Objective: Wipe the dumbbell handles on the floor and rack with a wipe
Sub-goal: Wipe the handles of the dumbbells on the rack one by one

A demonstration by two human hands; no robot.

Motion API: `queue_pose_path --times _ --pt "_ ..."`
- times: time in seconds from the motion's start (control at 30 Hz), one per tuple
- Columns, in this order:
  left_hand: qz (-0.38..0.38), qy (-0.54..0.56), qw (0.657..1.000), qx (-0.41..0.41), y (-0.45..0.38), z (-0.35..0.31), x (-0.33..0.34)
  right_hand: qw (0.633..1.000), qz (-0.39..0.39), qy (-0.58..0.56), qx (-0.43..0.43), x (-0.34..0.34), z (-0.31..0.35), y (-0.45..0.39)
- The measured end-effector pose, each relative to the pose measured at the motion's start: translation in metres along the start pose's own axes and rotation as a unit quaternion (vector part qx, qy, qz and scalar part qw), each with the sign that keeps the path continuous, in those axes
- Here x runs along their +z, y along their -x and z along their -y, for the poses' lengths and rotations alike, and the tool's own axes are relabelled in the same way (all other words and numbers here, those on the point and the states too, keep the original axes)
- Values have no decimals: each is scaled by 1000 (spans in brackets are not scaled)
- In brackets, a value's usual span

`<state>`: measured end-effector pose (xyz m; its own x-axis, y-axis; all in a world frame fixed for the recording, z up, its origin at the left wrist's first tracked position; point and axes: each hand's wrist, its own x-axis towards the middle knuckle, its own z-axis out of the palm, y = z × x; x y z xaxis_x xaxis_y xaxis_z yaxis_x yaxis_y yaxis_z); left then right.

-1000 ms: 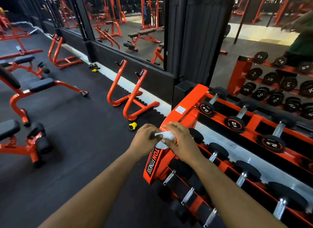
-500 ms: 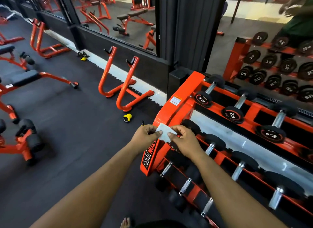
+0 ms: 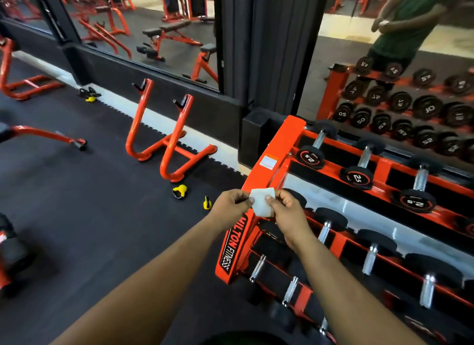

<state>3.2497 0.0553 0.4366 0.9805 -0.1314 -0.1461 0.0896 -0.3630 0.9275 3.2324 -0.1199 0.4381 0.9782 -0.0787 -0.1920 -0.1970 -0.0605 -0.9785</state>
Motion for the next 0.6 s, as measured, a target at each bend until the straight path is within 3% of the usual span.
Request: queue_pose_path --times 0.3,0.6 --pt "41 -7 996 -79 -11 89 20 992 -78 15 101 19 -81 -15" --pt "98 -128 966 -204 -24 237 115 966 -78 97 225 -15 -264 -75"
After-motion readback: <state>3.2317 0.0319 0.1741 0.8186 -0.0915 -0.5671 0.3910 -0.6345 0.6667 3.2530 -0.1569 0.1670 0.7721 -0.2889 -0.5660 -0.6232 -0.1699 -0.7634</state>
